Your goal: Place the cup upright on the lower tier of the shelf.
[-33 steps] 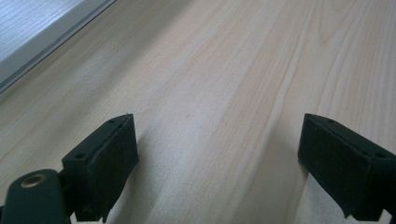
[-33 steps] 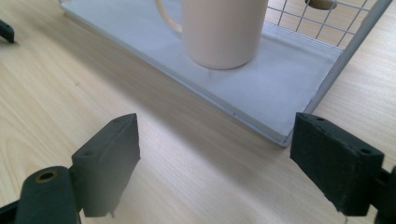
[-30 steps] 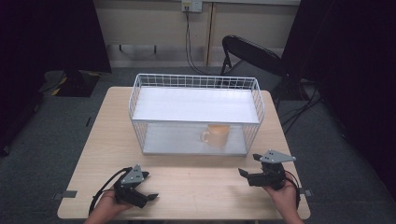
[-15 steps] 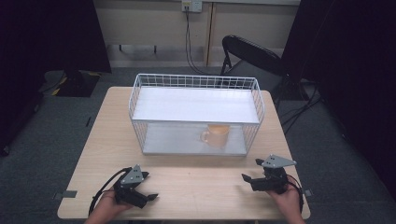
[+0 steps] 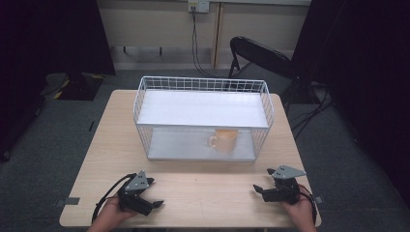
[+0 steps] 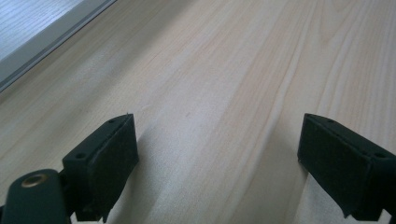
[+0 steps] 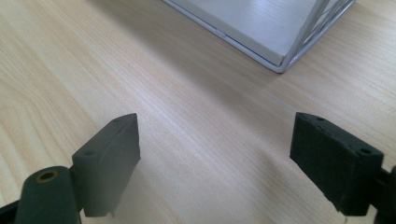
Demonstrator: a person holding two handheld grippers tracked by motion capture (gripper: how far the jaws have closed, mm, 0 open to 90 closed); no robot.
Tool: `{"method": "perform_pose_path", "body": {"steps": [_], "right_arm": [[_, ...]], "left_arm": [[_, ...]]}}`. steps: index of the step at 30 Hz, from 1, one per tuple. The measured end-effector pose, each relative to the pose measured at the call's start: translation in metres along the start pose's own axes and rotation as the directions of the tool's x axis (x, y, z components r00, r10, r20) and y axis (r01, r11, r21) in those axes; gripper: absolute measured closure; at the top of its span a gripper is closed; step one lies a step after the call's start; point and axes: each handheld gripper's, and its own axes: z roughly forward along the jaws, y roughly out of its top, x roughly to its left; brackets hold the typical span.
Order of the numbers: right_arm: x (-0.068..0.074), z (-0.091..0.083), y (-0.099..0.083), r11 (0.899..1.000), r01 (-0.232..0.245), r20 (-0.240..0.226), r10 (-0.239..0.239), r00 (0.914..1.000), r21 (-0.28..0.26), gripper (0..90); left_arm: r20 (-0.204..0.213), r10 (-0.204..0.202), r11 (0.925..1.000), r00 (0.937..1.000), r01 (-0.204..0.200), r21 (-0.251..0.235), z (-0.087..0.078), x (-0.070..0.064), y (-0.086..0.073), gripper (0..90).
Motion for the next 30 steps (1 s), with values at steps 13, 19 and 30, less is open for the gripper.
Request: {"method": "perform_pose_path", "body": {"steps": [13, 19, 30], "right_arm": [[-0.002, -0.001, -0.007, 0.999, 0.050, 0.002, -0.050, 0.9988, 0.019, 15.4], [-0.003, 0.000, -0.008, 0.998, 0.060, -0.003, -0.060, 0.9982, 0.024, 15.6], [-0.012, 0.003, -0.009, 0.998, -0.032, -0.048, 0.035, 0.9982, 0.063, 14.3]], "left_arm": [[0.000, 0.000, 1.0000, 1.0000, 0.000, 0.000, 0.000, 0.000, 0.000, 11.6], [0.000, 0.000, 1.0000, 1.0000, 0.000, 0.000, 0.000, 0.000, 0.000, 11.6], [0.001, 0.000, 1.0000, 1.0000, 0.000, 0.000, 0.000, 0.000, 0.000, 11.6]]}}
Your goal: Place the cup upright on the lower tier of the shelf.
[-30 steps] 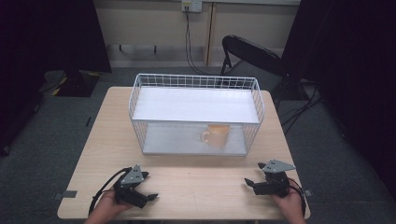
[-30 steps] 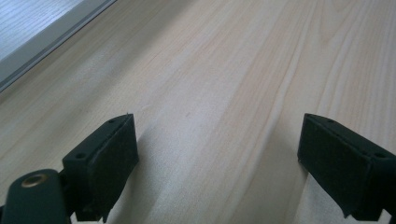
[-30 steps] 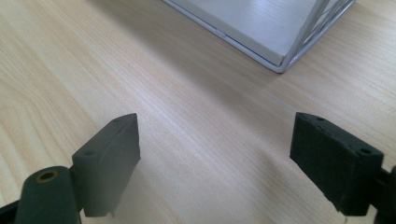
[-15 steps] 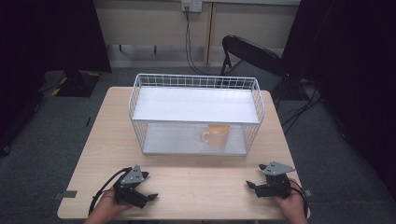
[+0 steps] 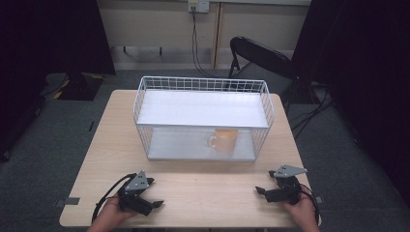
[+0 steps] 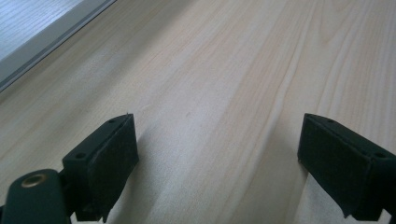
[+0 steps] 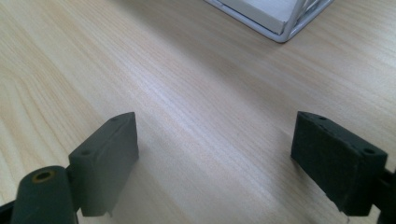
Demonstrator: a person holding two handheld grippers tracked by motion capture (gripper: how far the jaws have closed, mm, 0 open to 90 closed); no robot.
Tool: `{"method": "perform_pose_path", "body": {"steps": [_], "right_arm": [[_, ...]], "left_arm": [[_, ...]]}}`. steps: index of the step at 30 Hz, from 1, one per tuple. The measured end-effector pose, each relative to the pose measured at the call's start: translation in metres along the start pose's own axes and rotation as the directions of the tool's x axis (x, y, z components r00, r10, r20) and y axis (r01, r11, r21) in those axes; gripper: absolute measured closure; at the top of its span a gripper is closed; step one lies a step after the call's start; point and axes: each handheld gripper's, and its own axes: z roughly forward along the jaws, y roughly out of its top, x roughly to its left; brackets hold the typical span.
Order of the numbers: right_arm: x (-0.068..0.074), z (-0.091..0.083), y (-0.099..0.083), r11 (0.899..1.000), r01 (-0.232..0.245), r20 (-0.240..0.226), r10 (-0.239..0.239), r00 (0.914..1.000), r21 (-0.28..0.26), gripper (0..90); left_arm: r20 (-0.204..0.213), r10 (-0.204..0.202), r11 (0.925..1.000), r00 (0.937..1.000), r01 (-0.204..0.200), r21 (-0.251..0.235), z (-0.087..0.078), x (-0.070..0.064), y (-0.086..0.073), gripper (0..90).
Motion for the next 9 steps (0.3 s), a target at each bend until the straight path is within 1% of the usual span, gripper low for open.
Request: {"method": "perform_pose_path", "body": {"steps": [6, 8, 9], "right_arm": [[-0.0005, 0.0005, 0.0004, 1.000, 0.003, -0.003, -0.003, 1.0000, 0.002, 13.5], [-0.0008, 0.0007, 0.0005, 1.000, 0.005, -0.004, -0.005, 1.0000, 0.002, 13.3], [-0.0008, 0.0007, 0.0005, 1.000, 0.005, -0.004, -0.005, 1.0000, 0.002, 13.3]], "left_arm": [[0.003, -0.004, 1.0000, 1.0000, 0.004, -0.006, 0.0004, 0.0000, -0.0001, 10.9], [0.002, 0.007, 1.0000, 1.0000, -0.007, -0.001, 0.0006, 0.0001, 0.0000, 10.4], [0.003, 0.005, 1.0000, 1.0000, -0.005, -0.001, 0.0007, -0.0001, 0.0000, 10.4]]}}
